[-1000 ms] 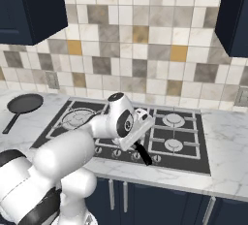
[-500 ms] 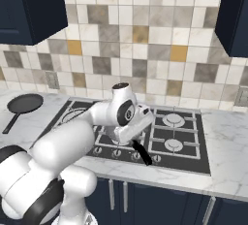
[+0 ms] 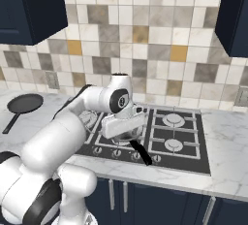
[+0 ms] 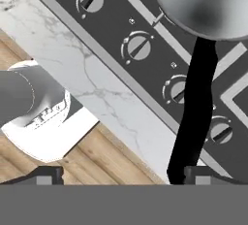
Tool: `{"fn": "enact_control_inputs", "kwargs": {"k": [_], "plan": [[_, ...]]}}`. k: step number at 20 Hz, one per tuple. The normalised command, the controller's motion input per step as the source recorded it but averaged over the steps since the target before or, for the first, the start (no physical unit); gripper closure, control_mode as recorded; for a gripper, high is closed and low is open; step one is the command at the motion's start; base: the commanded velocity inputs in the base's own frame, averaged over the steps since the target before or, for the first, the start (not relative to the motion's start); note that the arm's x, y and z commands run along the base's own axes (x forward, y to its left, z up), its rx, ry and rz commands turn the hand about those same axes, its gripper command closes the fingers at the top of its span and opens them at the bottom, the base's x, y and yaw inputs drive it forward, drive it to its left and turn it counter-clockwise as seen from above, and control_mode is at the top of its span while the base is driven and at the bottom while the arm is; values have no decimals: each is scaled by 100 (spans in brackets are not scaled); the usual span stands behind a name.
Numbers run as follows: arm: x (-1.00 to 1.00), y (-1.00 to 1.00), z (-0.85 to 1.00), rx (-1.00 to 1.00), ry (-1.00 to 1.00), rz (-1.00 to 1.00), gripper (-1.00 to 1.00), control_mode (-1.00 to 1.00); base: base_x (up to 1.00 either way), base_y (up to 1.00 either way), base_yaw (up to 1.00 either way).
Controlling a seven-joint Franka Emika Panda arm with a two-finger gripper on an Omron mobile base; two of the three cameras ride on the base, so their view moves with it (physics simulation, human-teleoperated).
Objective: Place both pans onto different burners. Then place the lime and the fish on different pans.
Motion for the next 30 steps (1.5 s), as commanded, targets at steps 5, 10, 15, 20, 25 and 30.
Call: {"fn": "enact_control_inputs", "kwargs": {"k": [5,10,15,20,25,30], "plan": [[-60,30,19,12,8,-27,-100,-100,0,0,0],[-21,42,4,2,0,-35,-100,-100,0,0,0],[0,34,17,-3,0,-21,-100,-100,0,0,0],[0,17,7,-9,-3,-8,-100,-100,0,0,0],[0,10,13,-4,-4,-10,-100,-100,0,0,0],[0,0,18,0,-3,-6,-100,-100,0,0,0]]}}
